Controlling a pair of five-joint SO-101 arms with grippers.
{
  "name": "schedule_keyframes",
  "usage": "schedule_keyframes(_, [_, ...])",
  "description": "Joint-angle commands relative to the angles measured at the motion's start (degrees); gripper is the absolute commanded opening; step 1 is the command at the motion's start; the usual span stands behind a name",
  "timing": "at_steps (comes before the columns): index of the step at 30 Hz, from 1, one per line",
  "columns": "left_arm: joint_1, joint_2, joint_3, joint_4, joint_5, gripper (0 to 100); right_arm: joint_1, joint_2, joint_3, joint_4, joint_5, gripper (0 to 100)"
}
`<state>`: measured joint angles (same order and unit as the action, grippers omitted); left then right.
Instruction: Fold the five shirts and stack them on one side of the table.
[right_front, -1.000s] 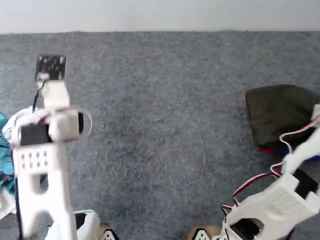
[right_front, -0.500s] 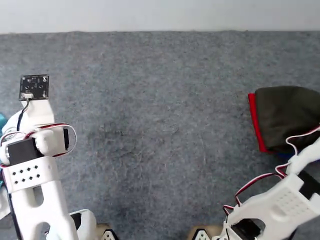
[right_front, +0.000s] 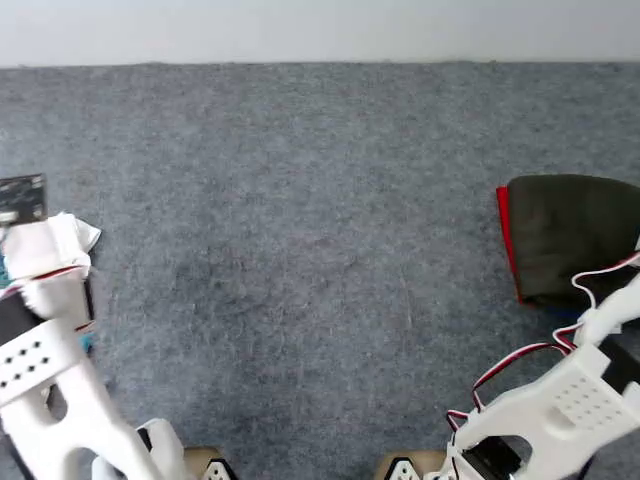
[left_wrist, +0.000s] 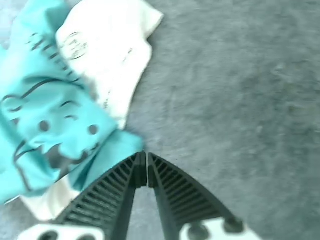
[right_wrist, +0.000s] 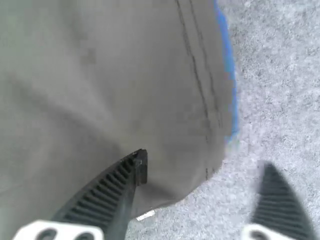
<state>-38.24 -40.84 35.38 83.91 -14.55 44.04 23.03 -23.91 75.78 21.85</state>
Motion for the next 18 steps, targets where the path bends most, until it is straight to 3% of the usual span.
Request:
schedule_keyframes(1, [-6.6, -1.4, -1.0, 0.1, -3.7, 2, 0.0, -6.7, -2.8, 2.2, 0.4, 39.5])
schedule_keyframes(5, [-11.9, -1.4, -2.9, 0.3, -4.5, 2, -1.3, -11.9, -2.8, 5.2, 0.2, 30.3])
schedule_keyframes(11, [-15.4, -1.1, -4.8, -0.1, -4.5, 9, -3.7, -19.3, -2.8, 7.2, 0.1, 0.0])
schedule_keyframes(14, [-15.4, -1.1, -4.5, -0.3, -4.6, 10, -5.3, -21.8, -2.5, 7.3, 0.1, 6.6])
schedule_keyframes(18, [-15.4, -1.0, -3.6, -4.6, -4.2, 11, -8.4, -24.9, -2.5, 10.3, 0.1, 6.7])
